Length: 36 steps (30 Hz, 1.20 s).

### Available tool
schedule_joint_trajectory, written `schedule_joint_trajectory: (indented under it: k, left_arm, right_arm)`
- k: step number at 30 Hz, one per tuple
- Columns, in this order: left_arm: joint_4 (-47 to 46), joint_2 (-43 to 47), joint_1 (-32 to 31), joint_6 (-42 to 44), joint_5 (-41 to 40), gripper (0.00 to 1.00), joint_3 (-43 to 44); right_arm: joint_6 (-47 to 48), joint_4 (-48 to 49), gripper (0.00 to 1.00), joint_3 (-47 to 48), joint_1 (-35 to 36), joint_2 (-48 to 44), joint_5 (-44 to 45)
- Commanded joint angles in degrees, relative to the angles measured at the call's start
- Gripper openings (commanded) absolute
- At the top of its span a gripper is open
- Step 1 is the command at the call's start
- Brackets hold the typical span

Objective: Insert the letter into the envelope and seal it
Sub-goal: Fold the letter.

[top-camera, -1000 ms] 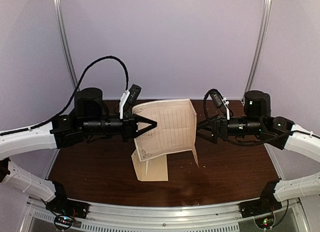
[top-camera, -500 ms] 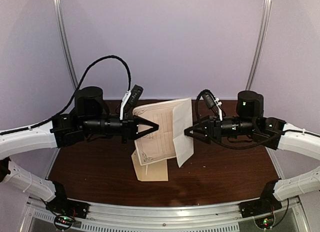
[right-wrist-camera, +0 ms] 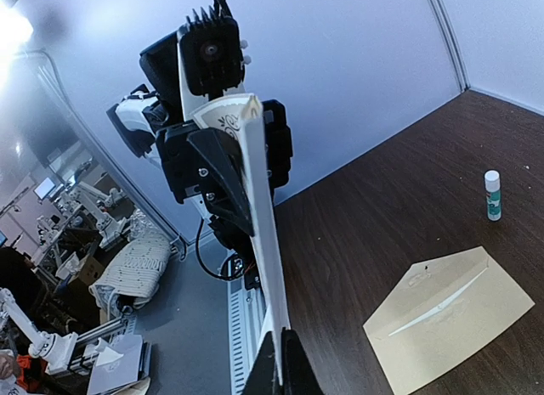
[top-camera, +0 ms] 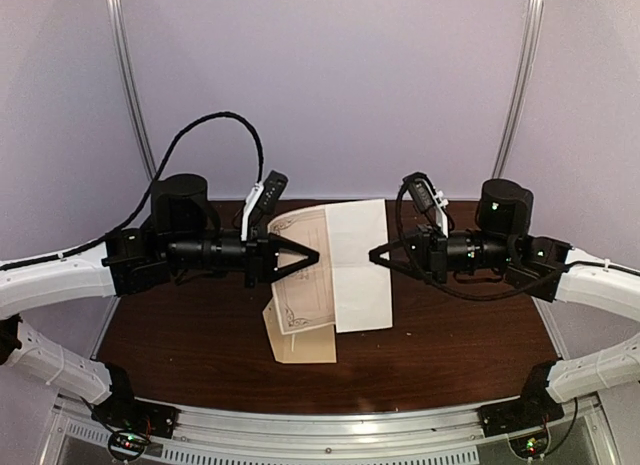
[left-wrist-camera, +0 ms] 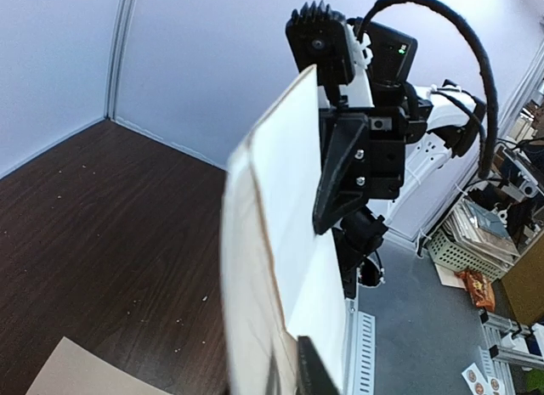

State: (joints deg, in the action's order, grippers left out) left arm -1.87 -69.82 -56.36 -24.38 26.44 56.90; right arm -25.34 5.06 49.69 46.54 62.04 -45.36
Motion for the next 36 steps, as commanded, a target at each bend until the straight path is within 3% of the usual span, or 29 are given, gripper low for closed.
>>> schedule_joint_trajectory:
  k: [1, 4, 6, 14, 19, 28, 32, 34, 36]
  left_arm:
    - [-1.7, 1.3, 0.0, -0.3, -4.3, 0.29, 0.4]
    - [0.7, 3.6, 0.2, 0.2, -9.1, 0.54, 0.2]
    - [2.4, 5.5, 0.9, 0.4, -11.8, 0.62, 0.2]
    - [9.7, 10.3, 3.8, 3.5, -17.2, 0.77, 3.6]
    - [13.9, 6.7, 3.8, 8.2, -12.6, 0.79, 8.6]
    - [15.2, -3.1, 3.6, 11.7, 2.8, 0.79, 14.0]
    - [17.4, -6.7, 2.3, 13.6, 4.3, 0.79, 16.1]
    - [18.3, -8.1, 1.9, 14.2, 5.8, 0.7, 16.8]
    - [18.4, -8.9, 1.8, 14.2, 6.5, 0.53, 16.7]
  right_arm:
    - [0.4, 1.3, 0.0, -0.7, 0.3, -2.0, 2.4]
    - [2.3, -2.7, 0.0, 0.2, 0.2, -2.7, 6.7]
    - [3.8, -6.9, 0.0, 1.3, 0.2, -2.3, 9.8]
    - [6.5, -17.4, 0.0, 4.3, 0.2, 1.8, 13.8]
    - [7.4, -18.1, 0.0, 5.9, 1.2, 4.3, 9.0]
    - [10.1, -20.7, 0.0, 10.0, 5.6, 7.8, 5.5]
    - [10.9, -21.3, 0.0, 11.0, 6.7, 9.0, 5.2]
    - [11.1, -21.5, 0.0, 11.4, 7.0, 9.3, 5.3]
    - [11.3, -21.6, 0.0, 11.6, 7.2, 9.5, 5.4]
